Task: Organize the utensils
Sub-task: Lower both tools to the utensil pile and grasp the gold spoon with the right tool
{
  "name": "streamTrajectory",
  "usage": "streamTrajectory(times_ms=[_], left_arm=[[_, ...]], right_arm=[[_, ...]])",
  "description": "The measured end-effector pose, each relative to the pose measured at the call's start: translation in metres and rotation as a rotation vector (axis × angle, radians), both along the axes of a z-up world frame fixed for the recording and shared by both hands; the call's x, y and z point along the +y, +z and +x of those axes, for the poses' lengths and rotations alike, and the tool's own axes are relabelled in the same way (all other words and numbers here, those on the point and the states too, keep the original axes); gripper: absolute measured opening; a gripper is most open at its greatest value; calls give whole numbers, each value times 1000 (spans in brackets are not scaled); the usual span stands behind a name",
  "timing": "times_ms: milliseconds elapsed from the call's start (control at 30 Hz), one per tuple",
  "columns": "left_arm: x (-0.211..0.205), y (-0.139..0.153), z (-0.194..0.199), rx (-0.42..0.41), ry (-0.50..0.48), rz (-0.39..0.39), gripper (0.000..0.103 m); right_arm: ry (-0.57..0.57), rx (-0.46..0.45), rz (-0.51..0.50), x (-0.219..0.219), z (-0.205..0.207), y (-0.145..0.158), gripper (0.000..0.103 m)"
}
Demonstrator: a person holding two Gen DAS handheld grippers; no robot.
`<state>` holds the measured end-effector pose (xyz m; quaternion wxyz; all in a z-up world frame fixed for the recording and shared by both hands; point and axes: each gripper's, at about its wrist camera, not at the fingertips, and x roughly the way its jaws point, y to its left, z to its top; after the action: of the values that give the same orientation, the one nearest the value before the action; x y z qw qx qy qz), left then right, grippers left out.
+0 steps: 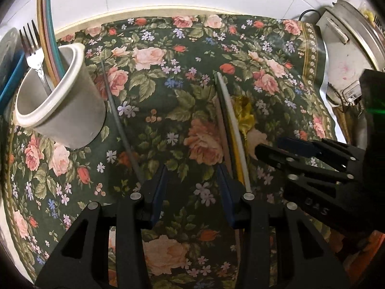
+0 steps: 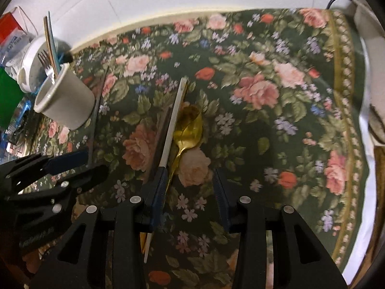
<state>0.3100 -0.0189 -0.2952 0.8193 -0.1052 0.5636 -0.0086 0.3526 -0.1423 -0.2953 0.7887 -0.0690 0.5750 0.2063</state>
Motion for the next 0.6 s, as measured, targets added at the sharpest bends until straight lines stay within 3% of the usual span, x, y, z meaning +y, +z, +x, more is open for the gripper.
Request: streamTrajectory(times_ms=[167, 433, 600], left_arm=[[5, -4, 1, 10, 3, 11, 41], [12, -6, 5, 12, 8, 18, 41], [8, -7, 7, 13, -1, 17, 41]], right_arm=[[21, -1, -42, 12, 0, -15, 36], [33, -106, -139, 21, -7, -22, 29], [41, -133, -170, 20, -7, -22, 7]])
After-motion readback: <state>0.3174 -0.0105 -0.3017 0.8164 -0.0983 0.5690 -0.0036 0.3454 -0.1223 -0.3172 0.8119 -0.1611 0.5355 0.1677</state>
